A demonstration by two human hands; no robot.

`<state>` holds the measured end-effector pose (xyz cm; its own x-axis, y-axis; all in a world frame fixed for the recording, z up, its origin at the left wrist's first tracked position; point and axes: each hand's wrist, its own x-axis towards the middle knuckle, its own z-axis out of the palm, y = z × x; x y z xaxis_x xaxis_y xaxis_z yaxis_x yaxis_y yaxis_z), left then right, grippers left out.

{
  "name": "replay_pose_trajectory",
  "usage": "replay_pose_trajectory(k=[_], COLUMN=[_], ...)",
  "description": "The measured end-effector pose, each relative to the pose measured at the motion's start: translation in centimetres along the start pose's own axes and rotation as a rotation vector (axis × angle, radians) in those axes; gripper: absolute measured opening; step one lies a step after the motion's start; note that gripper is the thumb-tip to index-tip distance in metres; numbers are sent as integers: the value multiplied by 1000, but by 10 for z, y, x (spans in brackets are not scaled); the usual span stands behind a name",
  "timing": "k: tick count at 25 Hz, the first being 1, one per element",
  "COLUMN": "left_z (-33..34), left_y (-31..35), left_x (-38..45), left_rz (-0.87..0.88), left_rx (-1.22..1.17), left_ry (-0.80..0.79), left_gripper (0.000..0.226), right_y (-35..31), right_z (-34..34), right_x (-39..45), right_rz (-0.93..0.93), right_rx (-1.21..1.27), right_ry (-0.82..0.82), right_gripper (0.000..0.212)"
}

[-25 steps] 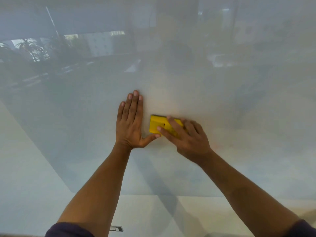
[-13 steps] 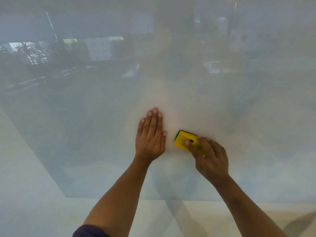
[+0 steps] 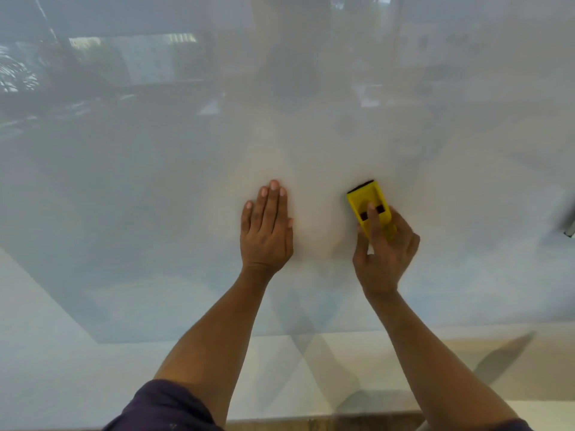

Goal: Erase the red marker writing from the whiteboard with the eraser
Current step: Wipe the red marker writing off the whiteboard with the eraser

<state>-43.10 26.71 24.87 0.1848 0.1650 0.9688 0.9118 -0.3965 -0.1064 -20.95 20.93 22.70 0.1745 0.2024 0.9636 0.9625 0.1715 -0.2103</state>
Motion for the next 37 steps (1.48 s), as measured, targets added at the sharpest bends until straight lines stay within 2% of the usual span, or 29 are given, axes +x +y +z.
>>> replay_pose_trajectory(k=[1, 3, 4, 5, 6, 8, 10, 11, 12, 13, 15, 16, 17, 18, 19, 22, 23, 24, 25, 28, 29, 30, 31, 33, 37], left_z=[0, -1, -1, 0, 0, 1, 4, 6, 9, 10, 13, 13, 12, 12, 12, 12, 13, 14, 14, 14, 13, 12, 11, 8, -1], left_y=[1, 3, 4, 4, 3, 2, 6, 11, 16, 21, 29, 30, 29, 26, 24, 23, 24, 25, 26, 23, 21, 20, 18, 12, 4], left_x=[0, 0, 1, 0, -1, 0, 4, 7, 10, 13, 19, 19, 19, 21, 23, 29, 29, 28, 28, 30, 30, 31, 33, 36, 40], left_rz=[-9, -28, -23, -11, -1, 27, 150, 239, 310, 346, 362, 376, 408, 458, 503, 553, 550, 548, 549, 561, 564, 567, 572, 581, 620], left_rx=[8, 10, 5, 0, 2, 35, 70, 63, 50, 46, 53, 56, 64, 74, 75, 60, 55, 59, 70, 81, 85, 74, 48, -19, -71], left_ry=[7, 27, 39, 50, 57, 70, 66, 54, 43, 40, 61, 66, 62, 55, 45, 16, 11, 7, 4, 2, 4, 0, -9, -44, -140], left_gripper=[57, 60, 60, 60, 61, 63, 68, 71, 72, 72, 72, 74, 75, 76, 77, 86, 89, 91, 92, 90, 83, 76, 68, 57, 54], right_y=[-4, -3, 3, 11, 22, 42, 51, 47, 38, 27, 6, 5, 11, 20, 31, 61, 62, 56, 44, -1, -5, -1, 4, 20, 42], right_z=[2, 1, -5, -12, -16, -20, -21, -20, -16, -12, -9, -12, -16, -19, -23, -30, -29, -25, -20, -10, -9, -11, -13, -19, -15], right_x=[-11, -49, -63, -67, -65, -48, -26, -22, -24, -35, -69, -81, -86, -84, -79, -48, -43, -42, -44, -74, -78, -75, -67, -47, 14], right_rz=[-103, -518, -666, -692, -615, -237, 185, 301, 308, 214, -155, -280, -306, -253, -124, 540, 687, 725, 637, -28, -169, -209, -179, 9, 440], right_rx=[20, -24, -80, -115, -121, -98, -83, -78, -78, -66, -58, -82, -101, -98, -98, -88, -70, -55, -46, -19, -47, -71, -74, -80, -87], right_ry=[-41, -203, -279, -314, -293, -179, -41, 10, 31, 5, -160, -244, -289, -278, -229, -17, 33, 57, 48, -177, -234, -253, -226, -112, 133], right_gripper=[58, 62, 63, 65, 66, 59, 58, 62, 63, 63, 62, 64, 65, 65, 62, 58, 60, 60, 56, 51, 54, 54, 52, 52, 67])
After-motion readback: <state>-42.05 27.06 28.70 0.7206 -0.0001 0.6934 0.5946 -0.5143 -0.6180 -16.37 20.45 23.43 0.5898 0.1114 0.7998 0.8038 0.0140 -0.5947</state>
